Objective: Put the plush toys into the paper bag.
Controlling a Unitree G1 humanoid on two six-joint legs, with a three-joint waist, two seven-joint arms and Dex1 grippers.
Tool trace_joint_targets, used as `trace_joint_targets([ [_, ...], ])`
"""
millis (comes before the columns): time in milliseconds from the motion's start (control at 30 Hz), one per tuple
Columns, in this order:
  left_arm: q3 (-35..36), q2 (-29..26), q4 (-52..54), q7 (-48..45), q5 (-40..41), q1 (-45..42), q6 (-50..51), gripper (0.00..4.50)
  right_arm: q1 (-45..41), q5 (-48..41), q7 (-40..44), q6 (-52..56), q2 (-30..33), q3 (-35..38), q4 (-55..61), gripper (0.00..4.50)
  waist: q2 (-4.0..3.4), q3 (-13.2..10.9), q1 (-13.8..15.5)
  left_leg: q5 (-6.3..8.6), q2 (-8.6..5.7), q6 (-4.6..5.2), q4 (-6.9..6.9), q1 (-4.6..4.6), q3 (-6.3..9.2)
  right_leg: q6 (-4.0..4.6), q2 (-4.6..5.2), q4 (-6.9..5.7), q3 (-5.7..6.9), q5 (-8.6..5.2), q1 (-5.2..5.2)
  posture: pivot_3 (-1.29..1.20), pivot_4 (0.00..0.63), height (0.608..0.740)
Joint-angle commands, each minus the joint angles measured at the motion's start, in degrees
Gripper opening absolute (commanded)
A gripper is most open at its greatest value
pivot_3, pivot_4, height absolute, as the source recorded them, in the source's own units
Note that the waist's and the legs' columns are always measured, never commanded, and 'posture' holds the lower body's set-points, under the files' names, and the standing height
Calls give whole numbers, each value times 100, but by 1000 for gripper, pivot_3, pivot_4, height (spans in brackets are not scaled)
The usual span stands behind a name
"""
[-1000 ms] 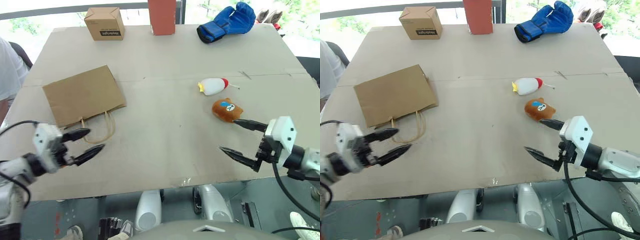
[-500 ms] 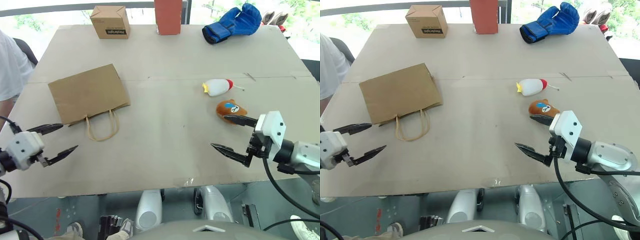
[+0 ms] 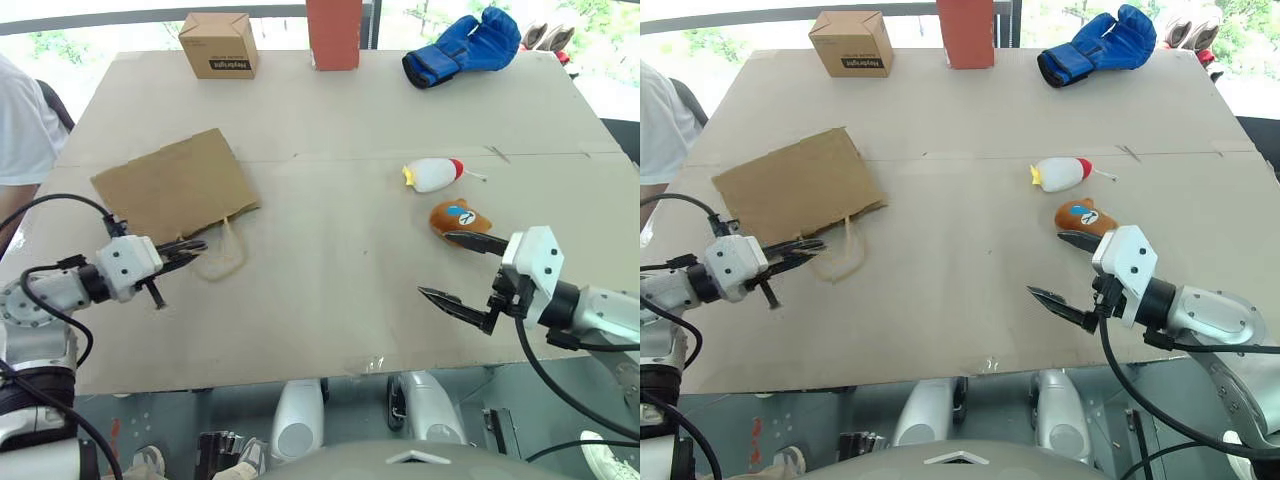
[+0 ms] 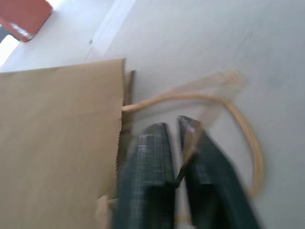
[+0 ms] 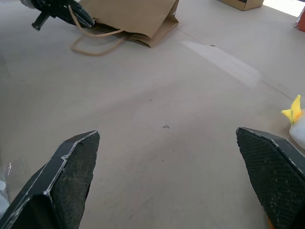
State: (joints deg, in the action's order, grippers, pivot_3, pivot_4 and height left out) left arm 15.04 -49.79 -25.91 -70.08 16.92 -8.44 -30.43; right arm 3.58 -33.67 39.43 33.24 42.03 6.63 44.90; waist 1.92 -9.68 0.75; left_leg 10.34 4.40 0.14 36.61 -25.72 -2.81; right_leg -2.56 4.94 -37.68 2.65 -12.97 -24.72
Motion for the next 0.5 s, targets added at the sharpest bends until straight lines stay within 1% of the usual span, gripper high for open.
trace_joint_targets([
  [33,-61,91,1448,323,1085,116,2006,44,-66,47,-30,-230,-108,-62,139,4500,1,0,4,0,0,0,2,0,1,-1,0,0,0,-1,0,0,150,714],
  [133,-179,218,2728,893,2044,87,3845,44,-357,50,-137,-191,-297,-271,81,4500,0,-1,9,0,1,0,16,-1,10,-14,-1,-8,2,-9,6,0,150,714],
  [233,-365,456,3749,1637,2882,-213,5206,44,-896,357,-305,-192,-572,-809,-157,4500,0,-1,-2,0,1,0,29,2,10,-17,-3,-13,0,-9,12,0,150,714],
  [300,-539,761,4234,2130,3334,-533,5836,44,-1410,514,-485,-91,-1008,-1261,-627,4500,-1,-1,0,0,1,0,41,2,15,-18,-7,-19,0,-9,15,0,150,714],
  [333,-578,882,4377,2306,3488,-650,6055,0,-1604,563,-573,-19,-1208,-1416,-838,3942,0,-1,-2,0,1,0,43,3,16,-18,-9,-21,-1,-9,17,0,150,714],
  [367,-585,1006,4468,2471,3610,-753,6235,0,-1755,653,-627,-8,-1374,-1566,-1045,3567,-1,-2,-1,0,1,1,48,2,20,-18,-15,-24,-2,-9,19,0,150,714],
  [433,-596,1167,4545,2670,3704,-886,6457,0,-1953,941,-624,-160,-1595,-1901,-1431,2661,-1,-2,-2,-1,1,1,50,1,22,-16,-22,-27,-7,-7,20,0,150,714],
  [500,-703,1304,4654,2712,3710,-956,6563,0,-2321,1337,-620,-485,-2022,-2349,-2339,1551,0,-1,-14,0,1,1,48,0,25,-4,-27,-27,-9,7,20,0,150,714],
])
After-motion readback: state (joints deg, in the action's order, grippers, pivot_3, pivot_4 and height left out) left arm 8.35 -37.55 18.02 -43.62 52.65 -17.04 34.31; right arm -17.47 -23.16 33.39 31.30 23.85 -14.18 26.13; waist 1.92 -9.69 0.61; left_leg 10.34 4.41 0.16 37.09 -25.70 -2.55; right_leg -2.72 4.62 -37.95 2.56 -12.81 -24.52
